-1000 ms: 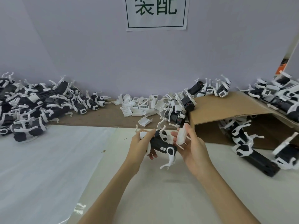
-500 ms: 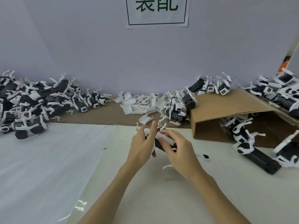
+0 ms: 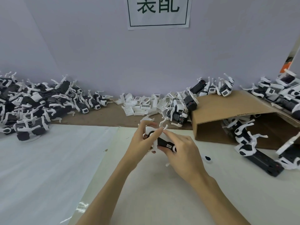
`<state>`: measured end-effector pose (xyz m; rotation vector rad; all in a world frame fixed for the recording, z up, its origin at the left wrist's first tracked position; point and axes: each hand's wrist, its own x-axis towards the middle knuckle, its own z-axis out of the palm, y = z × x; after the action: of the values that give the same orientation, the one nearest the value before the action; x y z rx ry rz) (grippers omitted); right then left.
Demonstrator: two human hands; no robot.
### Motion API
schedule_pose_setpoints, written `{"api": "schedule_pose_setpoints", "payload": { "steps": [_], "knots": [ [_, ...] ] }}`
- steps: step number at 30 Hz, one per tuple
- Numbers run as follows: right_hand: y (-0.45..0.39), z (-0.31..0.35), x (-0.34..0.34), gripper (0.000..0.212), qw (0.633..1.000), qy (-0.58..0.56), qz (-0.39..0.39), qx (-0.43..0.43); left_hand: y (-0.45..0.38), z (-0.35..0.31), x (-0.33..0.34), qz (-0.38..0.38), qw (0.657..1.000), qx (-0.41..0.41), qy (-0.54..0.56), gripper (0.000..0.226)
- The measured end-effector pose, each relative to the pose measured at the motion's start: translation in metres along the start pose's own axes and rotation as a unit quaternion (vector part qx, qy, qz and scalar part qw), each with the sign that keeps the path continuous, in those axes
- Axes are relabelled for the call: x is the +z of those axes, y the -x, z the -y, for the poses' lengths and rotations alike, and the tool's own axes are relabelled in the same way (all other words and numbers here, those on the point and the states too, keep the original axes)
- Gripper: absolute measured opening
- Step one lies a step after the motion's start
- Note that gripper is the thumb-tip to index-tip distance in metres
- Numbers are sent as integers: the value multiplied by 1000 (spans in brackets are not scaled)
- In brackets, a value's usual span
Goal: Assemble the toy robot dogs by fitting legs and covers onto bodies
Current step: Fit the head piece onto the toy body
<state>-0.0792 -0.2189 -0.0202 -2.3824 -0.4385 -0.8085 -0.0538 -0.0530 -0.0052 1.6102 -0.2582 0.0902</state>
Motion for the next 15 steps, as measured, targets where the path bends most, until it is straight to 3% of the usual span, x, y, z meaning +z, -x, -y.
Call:
{"api": "schedule_pose_setpoints", "payload": {
  "steps": [4, 10, 15],
  "knots": [
    [1, -2, -2, 52, 1000, 19, -19, -6, -2, 3, 3, 7, 997, 57, -58, 7],
    [0, -4, -1, 57, 999, -25, 21, 18, -4, 8, 5, -18, 994, 69, -84, 14],
    [-1, -5, 1, 42, 1000, 0, 9, 10, -6, 10, 5, -32, 996, 52, -70, 20]
  ]
}}
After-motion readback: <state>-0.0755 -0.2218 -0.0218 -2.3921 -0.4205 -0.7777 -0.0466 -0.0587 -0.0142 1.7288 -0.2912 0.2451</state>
